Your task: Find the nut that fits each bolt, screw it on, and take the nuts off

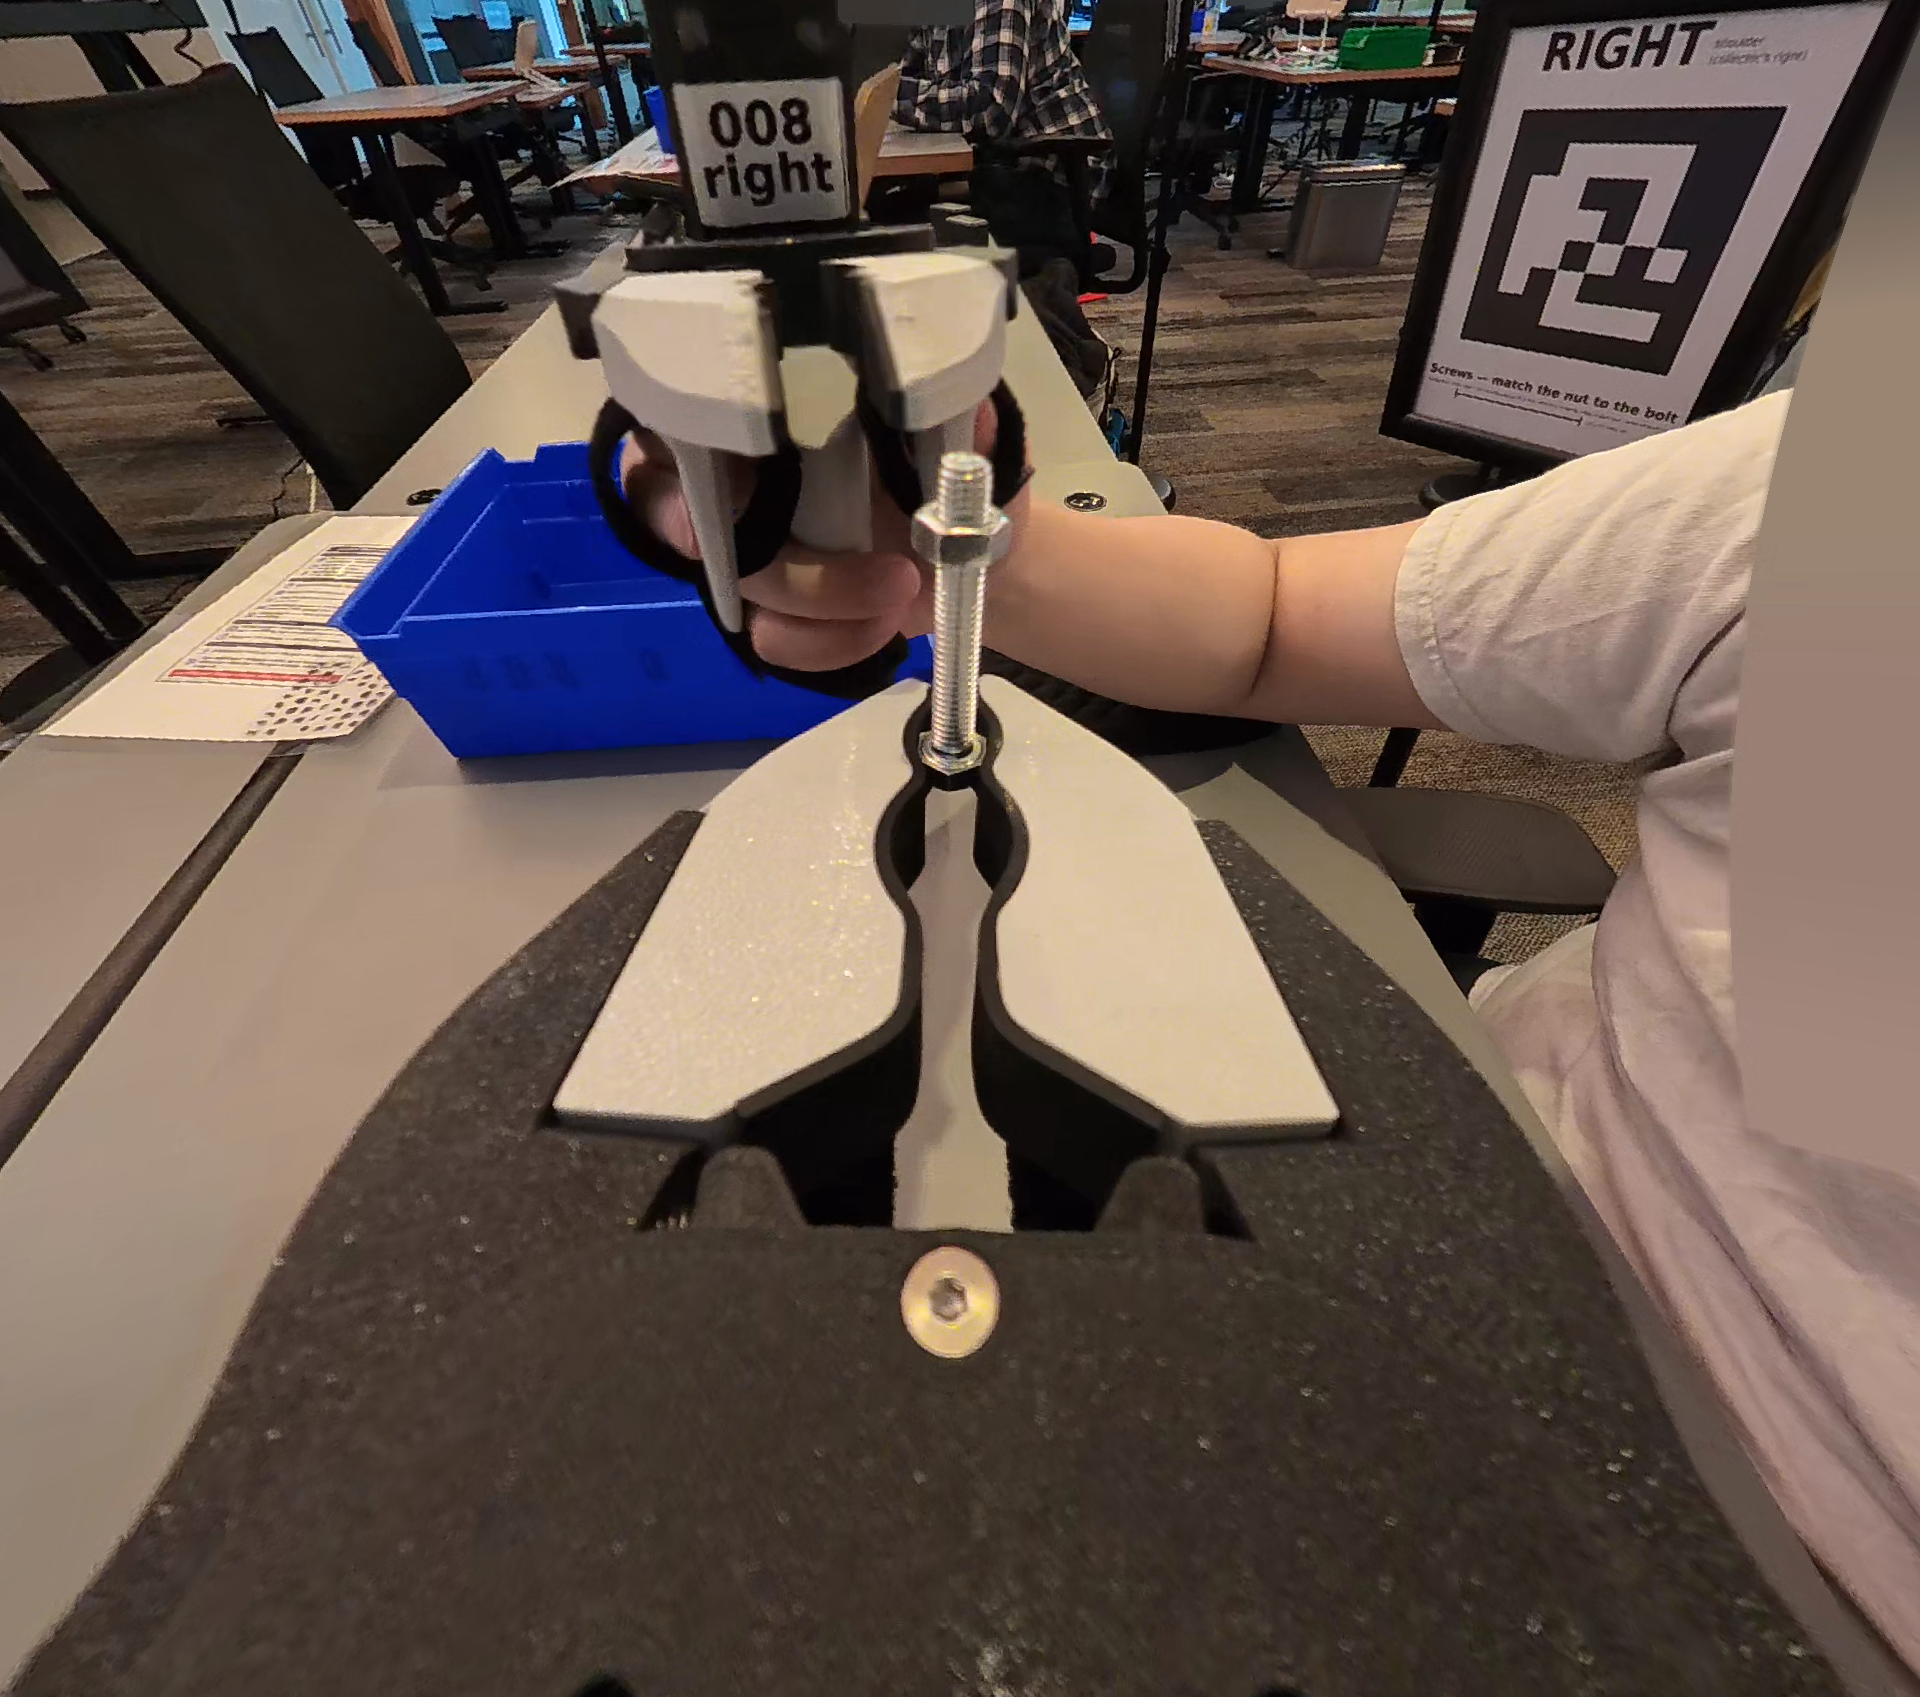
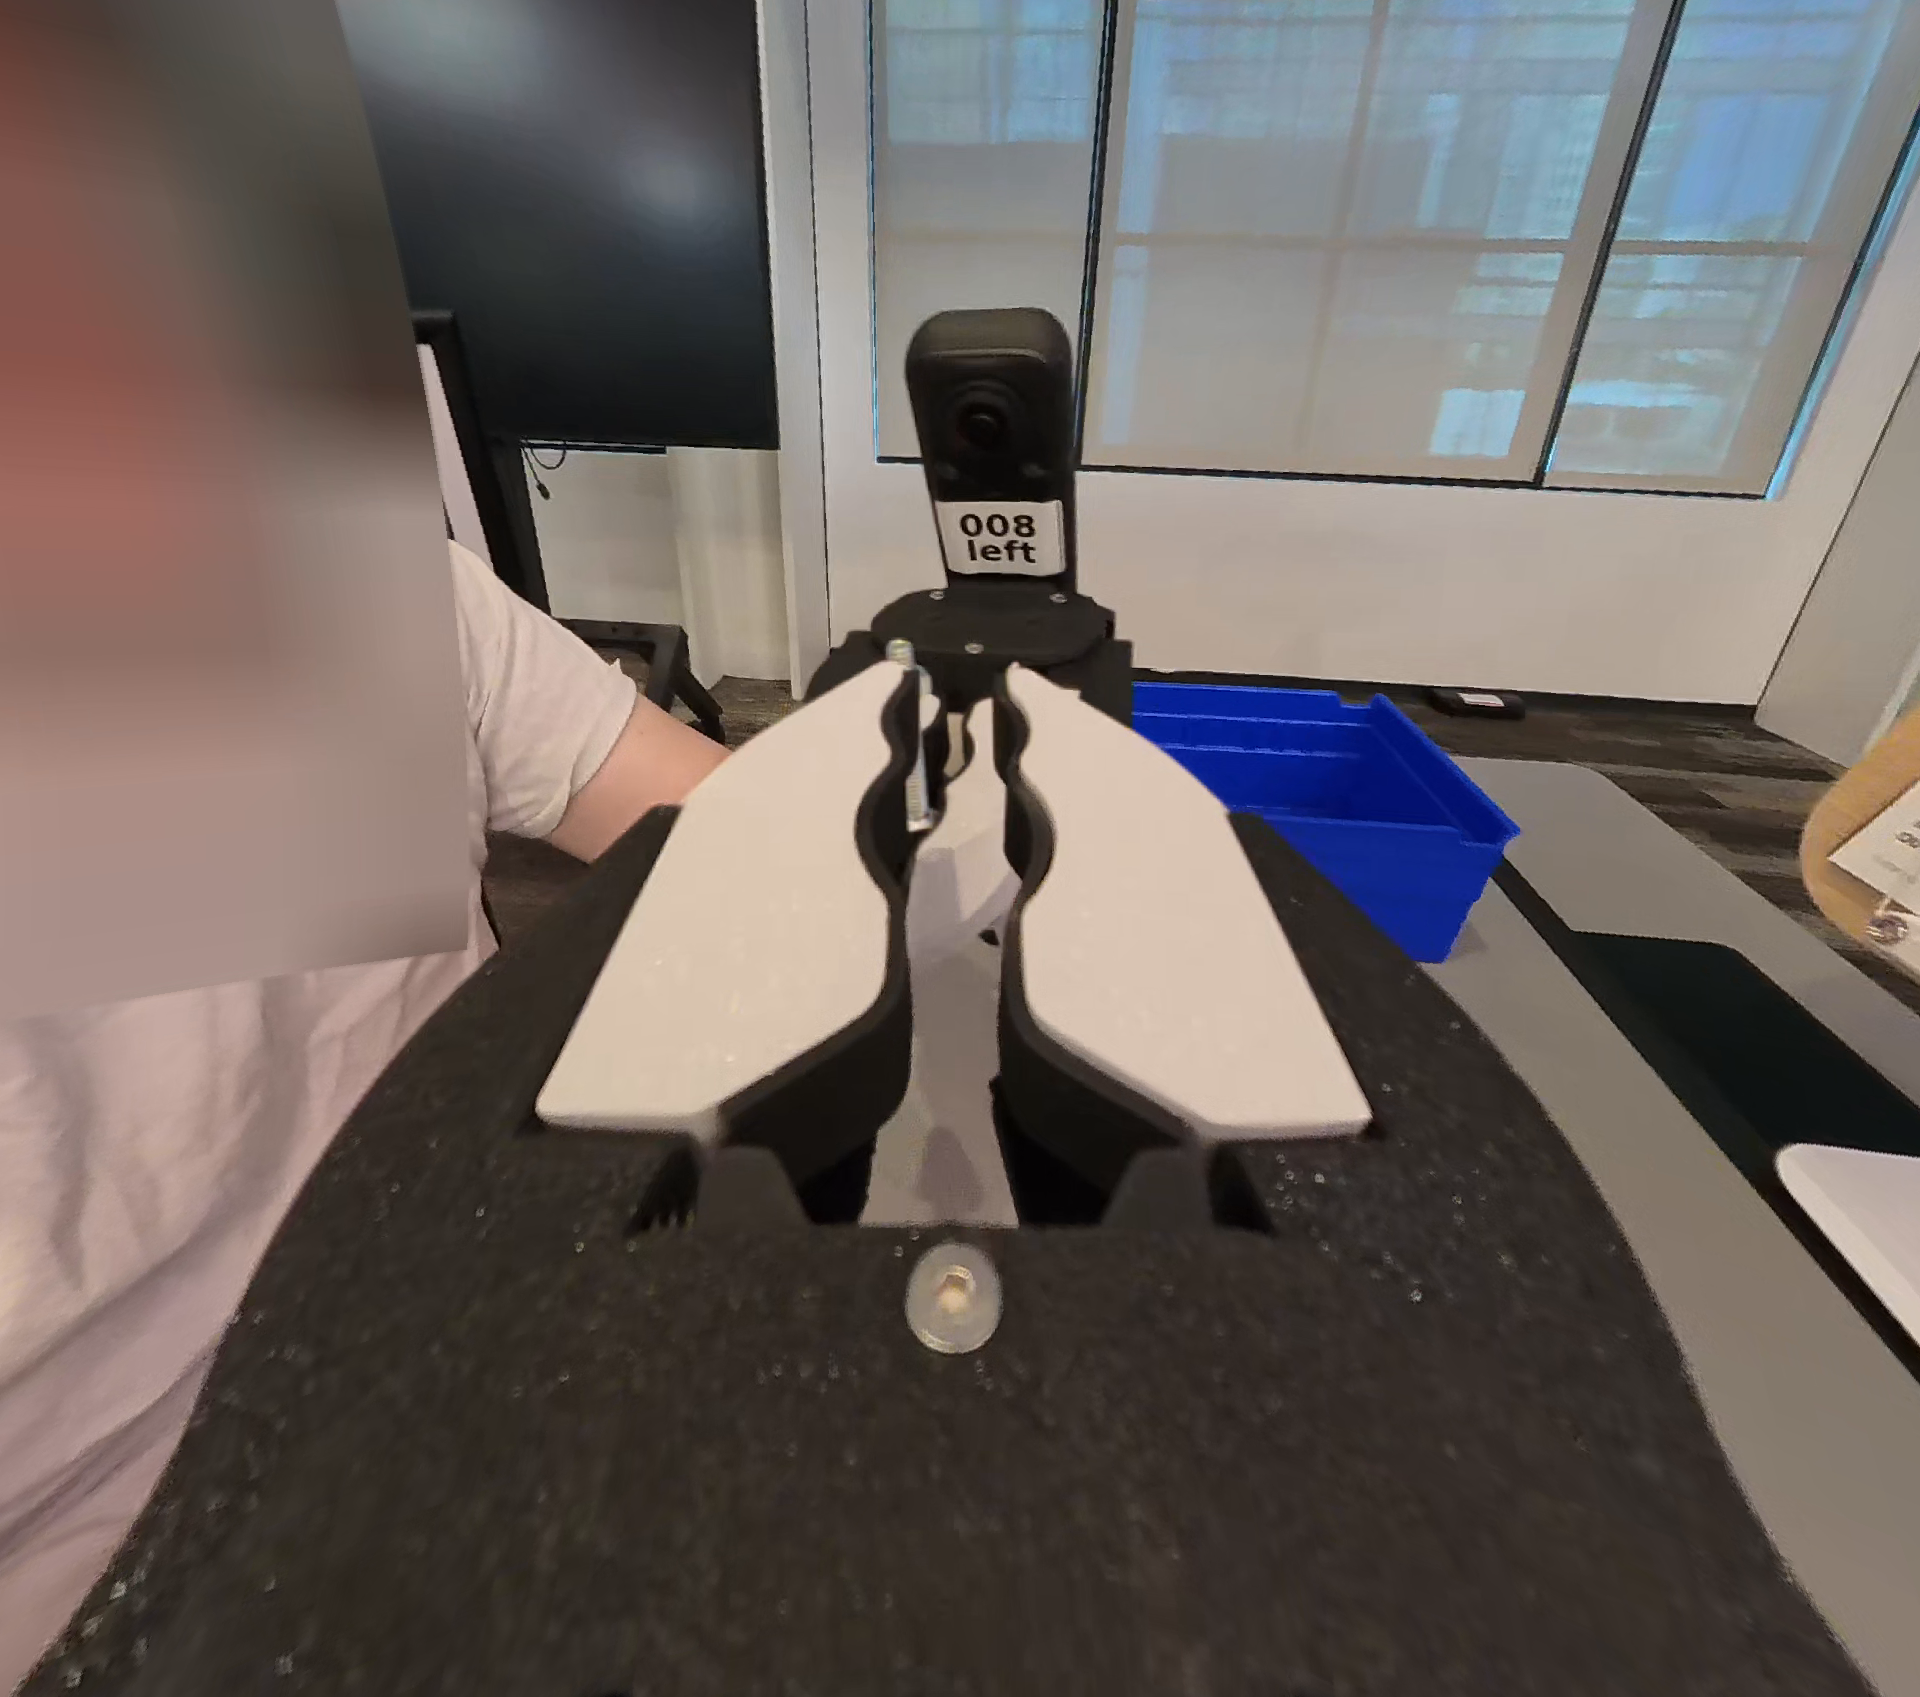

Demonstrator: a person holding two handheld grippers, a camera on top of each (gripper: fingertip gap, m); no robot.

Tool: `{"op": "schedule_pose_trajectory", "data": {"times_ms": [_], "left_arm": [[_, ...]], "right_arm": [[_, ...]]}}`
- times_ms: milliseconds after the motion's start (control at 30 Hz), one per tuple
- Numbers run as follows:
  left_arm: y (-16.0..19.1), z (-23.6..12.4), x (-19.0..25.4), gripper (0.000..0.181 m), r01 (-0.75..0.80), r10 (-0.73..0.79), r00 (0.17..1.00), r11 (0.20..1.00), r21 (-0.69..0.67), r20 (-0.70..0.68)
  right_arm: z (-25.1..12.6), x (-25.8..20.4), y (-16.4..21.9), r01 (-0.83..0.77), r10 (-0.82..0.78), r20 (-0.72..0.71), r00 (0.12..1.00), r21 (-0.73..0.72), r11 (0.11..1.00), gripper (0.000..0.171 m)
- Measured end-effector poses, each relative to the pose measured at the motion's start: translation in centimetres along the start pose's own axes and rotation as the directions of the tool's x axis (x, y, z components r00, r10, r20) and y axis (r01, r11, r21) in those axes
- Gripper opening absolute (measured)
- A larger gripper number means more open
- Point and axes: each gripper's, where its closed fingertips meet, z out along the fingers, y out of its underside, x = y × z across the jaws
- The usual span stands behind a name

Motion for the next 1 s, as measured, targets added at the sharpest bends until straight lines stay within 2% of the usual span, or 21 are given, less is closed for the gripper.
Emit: {"op": "schedule_pose_trajectory", "data": {"times_ms": [200, 433, 633, 833, 1000], "left_arm": [[0.2, 0.2, 0.1, 0.003, -0.001, 0.001, 1.0, 1.0, -0.009, -0.006], [0.1, 0.1, 0.2, 0.003, -0.011, 0.011, 1.0, 1.0, -0.011, -0.002], [0.2, 0.1, 0.1, 0.003, 0.0, 0.0, 1.0, 1.0, -0.009, -0.006], [0.3, 0.3, 0.3, 0.003, -0.011, 0.011, 1.0, 1.0, -0.018, -0.012], [0.3, 0.1, 0.0, 0.003, -0.003, 0.003, 1.0, 1.0, -0.013, -0.006]], "right_arm": [[1.6, -1.4, 1.1, 0.071, -0.069, 0.024, 0.997, -0.081, 0.994, 0.015], [-0.1, 0.4, 0.1, -0.009, 0.009, -0.017, 1.0, -0.008, 1.0, 0.012], [1.5, -1.5, 1.1, 0.058, -0.055, 0.038, 0.998, -0.081, 0.995, 0.016], [0.1, 0.4, 0.3, 0.019, -0.02, -0.035, 0.999, -0.022, 1.0, 0.012], [0.5, -0.8, 0.2, 0.021, -0.021, 0.024, 0.999, -0.031, 0.999, 0.013]]}}
